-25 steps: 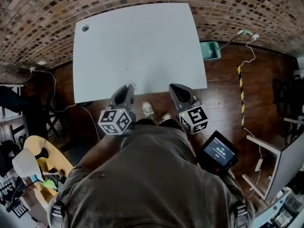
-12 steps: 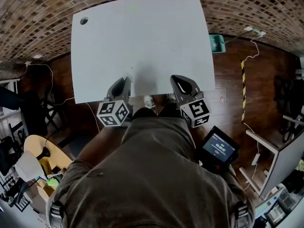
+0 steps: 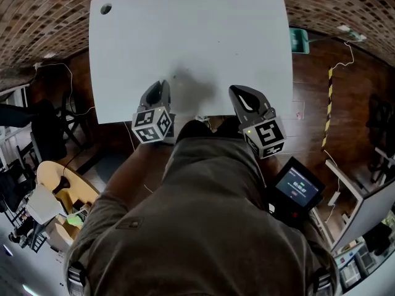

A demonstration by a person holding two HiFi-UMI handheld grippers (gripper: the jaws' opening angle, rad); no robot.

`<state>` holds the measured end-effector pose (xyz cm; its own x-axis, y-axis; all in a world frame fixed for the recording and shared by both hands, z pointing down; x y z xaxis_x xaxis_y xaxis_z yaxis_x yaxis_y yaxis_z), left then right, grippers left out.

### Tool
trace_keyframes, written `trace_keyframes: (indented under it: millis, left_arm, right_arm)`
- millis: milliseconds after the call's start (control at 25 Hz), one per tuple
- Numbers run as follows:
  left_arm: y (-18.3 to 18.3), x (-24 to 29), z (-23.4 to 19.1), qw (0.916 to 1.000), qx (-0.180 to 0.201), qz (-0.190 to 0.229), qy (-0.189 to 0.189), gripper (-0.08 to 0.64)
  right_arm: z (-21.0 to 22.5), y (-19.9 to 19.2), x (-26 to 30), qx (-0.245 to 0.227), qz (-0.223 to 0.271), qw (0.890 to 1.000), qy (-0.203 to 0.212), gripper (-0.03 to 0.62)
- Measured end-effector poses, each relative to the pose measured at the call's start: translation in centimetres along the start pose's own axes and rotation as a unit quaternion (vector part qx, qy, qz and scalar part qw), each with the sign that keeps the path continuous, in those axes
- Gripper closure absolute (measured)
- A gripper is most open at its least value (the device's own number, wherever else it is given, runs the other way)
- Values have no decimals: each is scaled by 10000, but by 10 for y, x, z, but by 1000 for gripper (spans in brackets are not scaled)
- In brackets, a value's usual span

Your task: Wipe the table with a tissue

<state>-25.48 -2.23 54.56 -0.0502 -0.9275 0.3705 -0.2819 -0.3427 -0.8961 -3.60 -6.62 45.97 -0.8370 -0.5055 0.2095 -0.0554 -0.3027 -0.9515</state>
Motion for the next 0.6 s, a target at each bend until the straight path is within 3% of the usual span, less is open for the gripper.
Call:
trace_keyframes:
  millis: [320, 600]
  left_arm:
    - [-26, 24, -7, 9985, 237, -466, 184, 518]
    - [-37, 37, 18, 9965, 396, -689, 248, 518]
  right_arm:
    - [17, -8, 1, 210, -225, 9995, -1, 580]
    - [52, -8, -17, 325, -165, 9993, -76, 580]
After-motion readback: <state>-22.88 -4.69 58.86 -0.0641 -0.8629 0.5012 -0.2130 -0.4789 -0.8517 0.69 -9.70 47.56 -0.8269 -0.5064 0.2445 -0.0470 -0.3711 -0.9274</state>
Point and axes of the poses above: the fingertips, and each gripper's own axes: x forward along the fingers, z to its right, y out of its top, the point moved 2 cm from there along -x, backward along the fingers, and after that the axes turned 15 degrees about z, right-handed, at the moved point
